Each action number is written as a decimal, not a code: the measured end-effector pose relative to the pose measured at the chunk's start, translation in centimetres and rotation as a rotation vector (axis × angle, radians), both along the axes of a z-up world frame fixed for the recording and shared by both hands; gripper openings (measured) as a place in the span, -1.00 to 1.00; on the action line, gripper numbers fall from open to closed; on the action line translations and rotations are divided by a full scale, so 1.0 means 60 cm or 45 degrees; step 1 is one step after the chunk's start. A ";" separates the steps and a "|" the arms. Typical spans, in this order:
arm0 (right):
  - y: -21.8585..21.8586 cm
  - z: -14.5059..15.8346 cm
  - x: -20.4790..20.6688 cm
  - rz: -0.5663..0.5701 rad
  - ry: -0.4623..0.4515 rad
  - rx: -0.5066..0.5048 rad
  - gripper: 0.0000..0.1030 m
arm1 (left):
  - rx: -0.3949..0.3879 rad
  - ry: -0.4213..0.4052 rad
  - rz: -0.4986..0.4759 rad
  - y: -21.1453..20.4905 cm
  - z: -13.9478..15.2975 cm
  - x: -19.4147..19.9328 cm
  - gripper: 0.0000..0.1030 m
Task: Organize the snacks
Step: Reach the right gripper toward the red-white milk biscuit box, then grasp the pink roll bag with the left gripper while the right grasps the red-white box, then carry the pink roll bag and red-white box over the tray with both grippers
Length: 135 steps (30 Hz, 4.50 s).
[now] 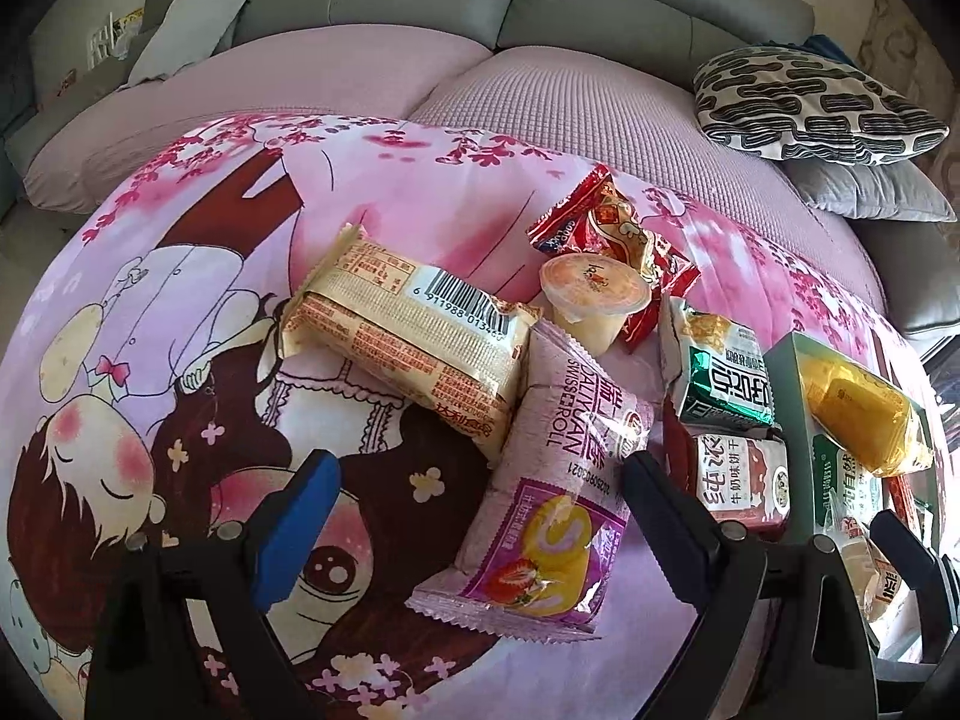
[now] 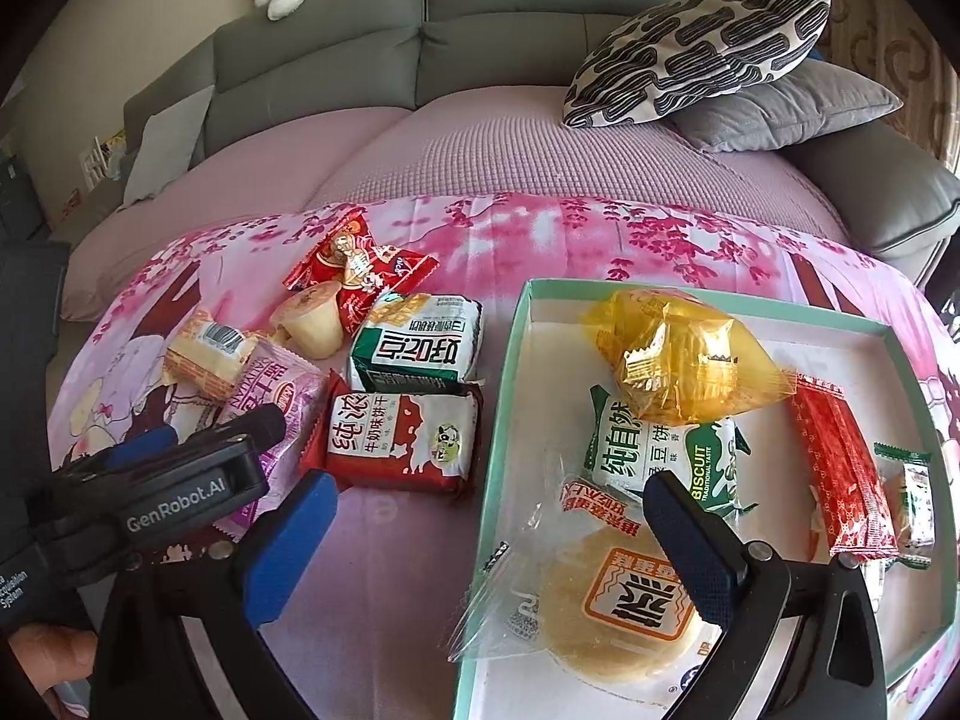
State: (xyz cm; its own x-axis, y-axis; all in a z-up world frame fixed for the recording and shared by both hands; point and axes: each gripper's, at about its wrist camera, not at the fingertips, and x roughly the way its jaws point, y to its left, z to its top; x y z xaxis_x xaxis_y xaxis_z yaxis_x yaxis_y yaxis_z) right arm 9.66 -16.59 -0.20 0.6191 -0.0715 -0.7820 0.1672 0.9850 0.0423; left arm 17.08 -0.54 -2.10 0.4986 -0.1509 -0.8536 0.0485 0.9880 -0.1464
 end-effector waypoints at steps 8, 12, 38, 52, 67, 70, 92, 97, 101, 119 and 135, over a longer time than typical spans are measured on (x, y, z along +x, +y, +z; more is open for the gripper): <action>-0.003 -0.004 0.003 -0.007 0.002 -0.002 1.00 | -0.064 0.064 0.017 0.002 -0.010 0.010 0.85; 0.001 -0.002 0.005 0.000 -0.016 0.007 1.00 | -0.083 0.073 0.059 0.017 -0.012 0.010 0.85; 0.071 -0.018 0.049 0.154 -0.089 -0.063 0.64 | -0.200 0.118 0.133 0.068 -0.013 0.005 0.69; 0.071 -0.033 0.053 0.172 -0.036 -0.029 0.38 | -0.227 0.118 0.124 0.068 -0.008 -0.002 0.45; 0.101 -0.052 0.054 0.257 0.031 -0.063 0.36 | -0.209 0.121 0.124 0.063 -0.011 -0.003 0.44; 0.094 -0.051 0.054 0.235 0.024 -0.041 0.32 | -0.200 0.118 0.121 0.060 -0.012 -0.001 0.44; 0.079 -0.011 0.035 0.179 -0.054 -0.009 0.19 | -0.249 0.031 -0.001 0.037 0.027 -0.016 -0.31; 0.077 0.000 0.030 0.178 -0.076 -0.002 0.19 | -0.258 0.010 -0.013 0.034 0.035 -0.020 -0.37; 0.075 0.008 0.025 0.173 -0.091 0.001 0.19 | -0.270 -0.002 -0.005 0.038 0.041 -0.023 -0.40; 0.060 0.032 0.008 0.150 -0.133 0.032 0.19 | -0.298 -0.117 -0.029 0.029 0.096 -0.047 -0.40; -0.057 0.102 -0.056 -0.089 -0.249 -0.007 0.19 | -0.426 -0.197 -0.243 -0.059 0.150 -0.082 -0.40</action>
State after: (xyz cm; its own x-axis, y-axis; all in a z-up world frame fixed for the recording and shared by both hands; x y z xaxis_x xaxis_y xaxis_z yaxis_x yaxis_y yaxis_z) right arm 6.31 -20.03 5.90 0.7525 -0.1238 -0.6469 0.2244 0.9716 0.0751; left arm 12.15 -4.07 6.92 0.5532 -0.5093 -0.6592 0.2730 0.8585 -0.4342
